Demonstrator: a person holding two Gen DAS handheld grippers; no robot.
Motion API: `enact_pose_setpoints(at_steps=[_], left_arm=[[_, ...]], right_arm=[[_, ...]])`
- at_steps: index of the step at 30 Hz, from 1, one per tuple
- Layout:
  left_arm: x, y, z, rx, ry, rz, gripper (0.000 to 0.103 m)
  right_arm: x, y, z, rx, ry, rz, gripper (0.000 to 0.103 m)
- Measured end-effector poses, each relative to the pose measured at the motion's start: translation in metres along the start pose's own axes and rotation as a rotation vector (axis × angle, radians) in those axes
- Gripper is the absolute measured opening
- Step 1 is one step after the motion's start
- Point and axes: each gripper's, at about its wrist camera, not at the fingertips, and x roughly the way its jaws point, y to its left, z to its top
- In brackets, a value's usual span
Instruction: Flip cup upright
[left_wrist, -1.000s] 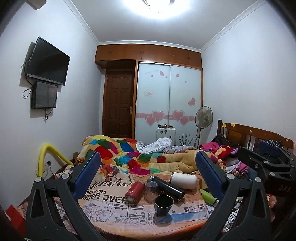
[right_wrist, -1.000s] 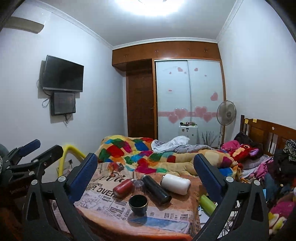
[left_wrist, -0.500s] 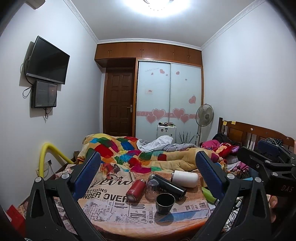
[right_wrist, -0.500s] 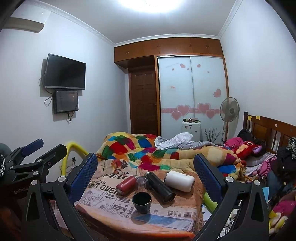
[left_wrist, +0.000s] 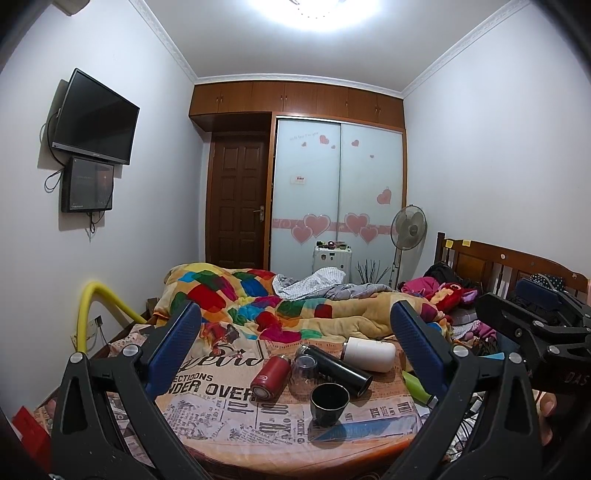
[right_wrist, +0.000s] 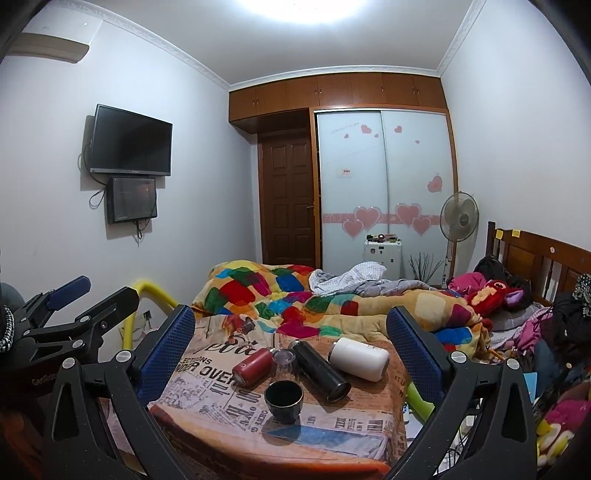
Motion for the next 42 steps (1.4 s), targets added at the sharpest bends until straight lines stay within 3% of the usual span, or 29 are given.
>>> enact_pose_setpoints(at_steps=[42], left_arm=[[0.0059, 0.0059, -0.0080, -0.032, 0.036, -0.035, 0.103]], right_arm=[[0.0003, -0.0064, 0.0040, 0.004, 0.004, -0.007, 0.103]])
